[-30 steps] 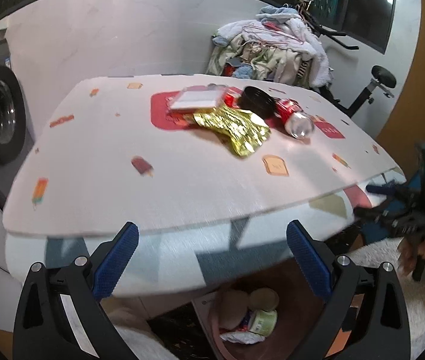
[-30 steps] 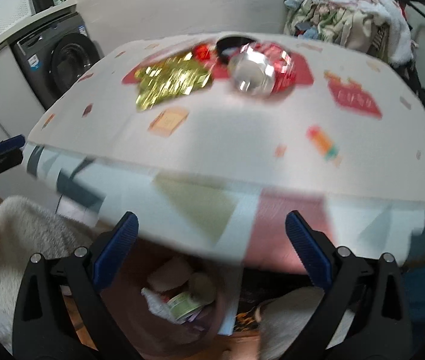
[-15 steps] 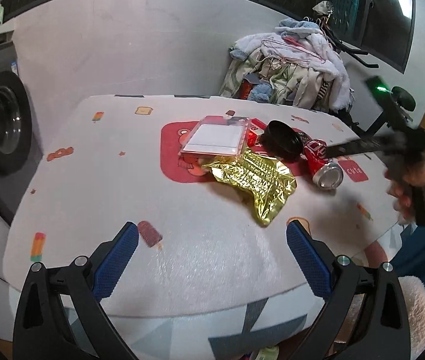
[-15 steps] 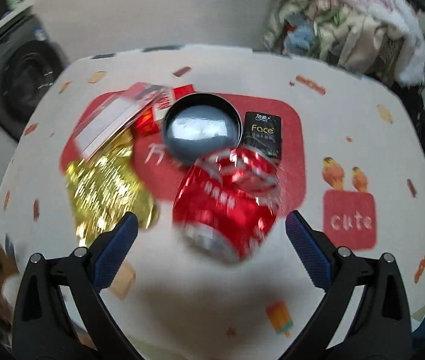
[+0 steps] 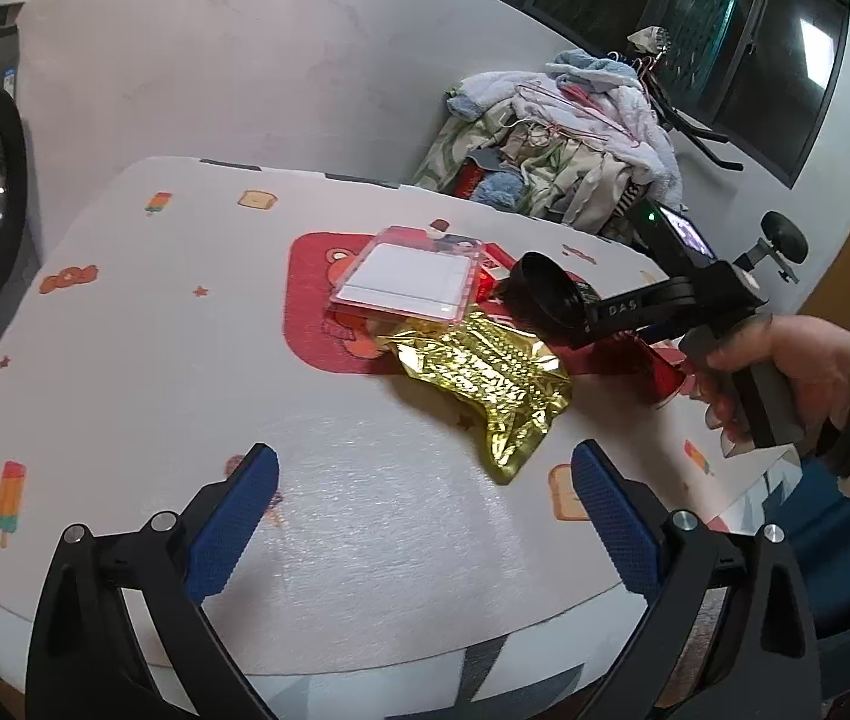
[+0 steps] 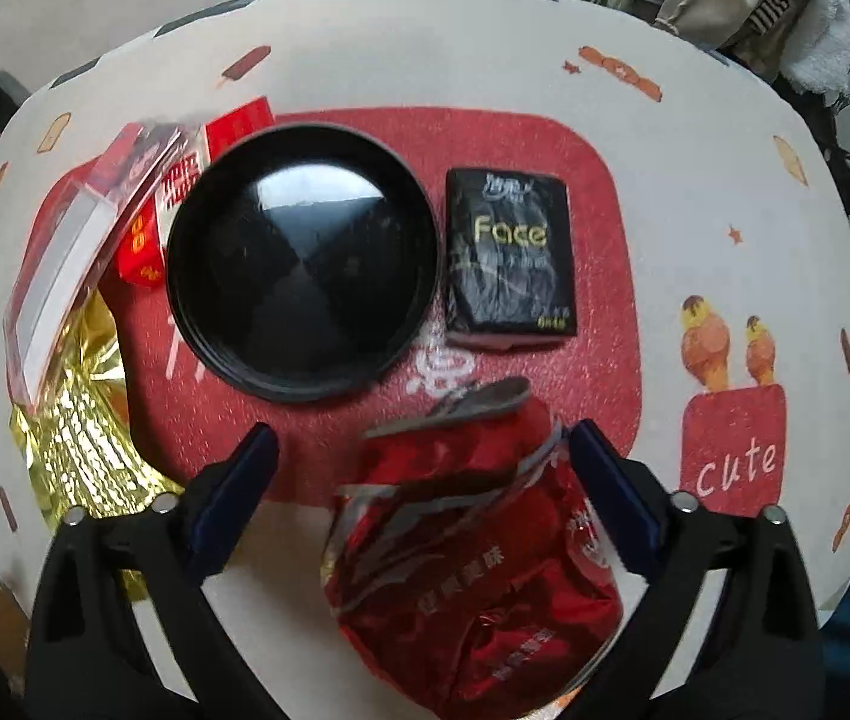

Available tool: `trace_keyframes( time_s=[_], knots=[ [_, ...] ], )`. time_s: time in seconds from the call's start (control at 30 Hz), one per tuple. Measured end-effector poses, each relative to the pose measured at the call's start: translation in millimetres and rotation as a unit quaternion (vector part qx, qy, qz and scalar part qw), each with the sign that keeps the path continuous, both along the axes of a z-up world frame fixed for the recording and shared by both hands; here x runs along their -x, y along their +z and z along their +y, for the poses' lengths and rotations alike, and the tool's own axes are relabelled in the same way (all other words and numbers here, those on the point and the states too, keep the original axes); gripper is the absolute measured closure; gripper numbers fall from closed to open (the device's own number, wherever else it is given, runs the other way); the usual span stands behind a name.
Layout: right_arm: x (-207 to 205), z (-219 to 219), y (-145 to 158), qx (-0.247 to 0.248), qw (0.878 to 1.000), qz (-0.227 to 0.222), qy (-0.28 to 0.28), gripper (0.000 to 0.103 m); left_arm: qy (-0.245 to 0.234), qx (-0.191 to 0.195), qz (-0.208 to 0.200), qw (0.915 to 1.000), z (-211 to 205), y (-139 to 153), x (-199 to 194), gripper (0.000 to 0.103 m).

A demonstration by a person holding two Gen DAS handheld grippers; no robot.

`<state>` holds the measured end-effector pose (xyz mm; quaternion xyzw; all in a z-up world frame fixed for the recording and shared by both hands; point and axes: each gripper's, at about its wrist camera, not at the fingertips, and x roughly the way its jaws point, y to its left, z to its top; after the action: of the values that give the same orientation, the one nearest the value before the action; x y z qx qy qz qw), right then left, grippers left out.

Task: Collect trash
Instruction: 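Raise the right tool to the table and grasp the crushed red Coca-Cola can, then grasp the gold foil wrapper with the left tool while the right tool carries the can toward the bin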

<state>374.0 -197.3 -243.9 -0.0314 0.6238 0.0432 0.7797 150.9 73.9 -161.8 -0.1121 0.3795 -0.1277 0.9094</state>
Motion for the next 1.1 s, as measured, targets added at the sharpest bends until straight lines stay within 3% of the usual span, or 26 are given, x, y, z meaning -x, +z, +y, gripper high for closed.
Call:
trace_keyframes(
  time_s=[0.1, 0.27, 0.4, 0.6, 0.87, 1.1],
  knots=[
    [5.8, -12.1, -2.7, -0.018, 1.0, 0.011, 0.006, 0.024, -0.003, 0.006, 0.006, 1.0, -2.9, -1.7, -3.9, 0.01],
    [22.8, -35.7, 1.1, -0.049, 0.998, 0.001, 0.026, 0.029, -0.014, 0.02, 0.015, 0.9996, -10.9, -4.8, -10.9, 0.014],
    [37.6, -54.1, 18.5, -0.101, 0.994, -0.025, 0.033, 0.046, -0.018, 0.041, 0.031, 0.9985, -16.3, -8.5, -18.6, 0.017],
    [59.9, -86.0, 36.5, -0.152, 0.986, -0.06, 0.031, 0.051, -0.026, 0.063, 0.047, 0.9966, -28.5, -12.5, -29.5, 0.022],
    [89.2, -132.0, 54.1, -0.272, 0.953, -0.13, -0.026, 0.053, -0.022, 0.113, 0.091, 0.9892, -33.3, -30.3, -55.7, 0.034],
    [112.6, -139.0, 46.3, -0.348, 0.926, -0.138, -0.038, 0.053, 0.03, 0.179, 0.143, 0.973, -19.9, -57.6, -92.6, 0.044]
  ],
)
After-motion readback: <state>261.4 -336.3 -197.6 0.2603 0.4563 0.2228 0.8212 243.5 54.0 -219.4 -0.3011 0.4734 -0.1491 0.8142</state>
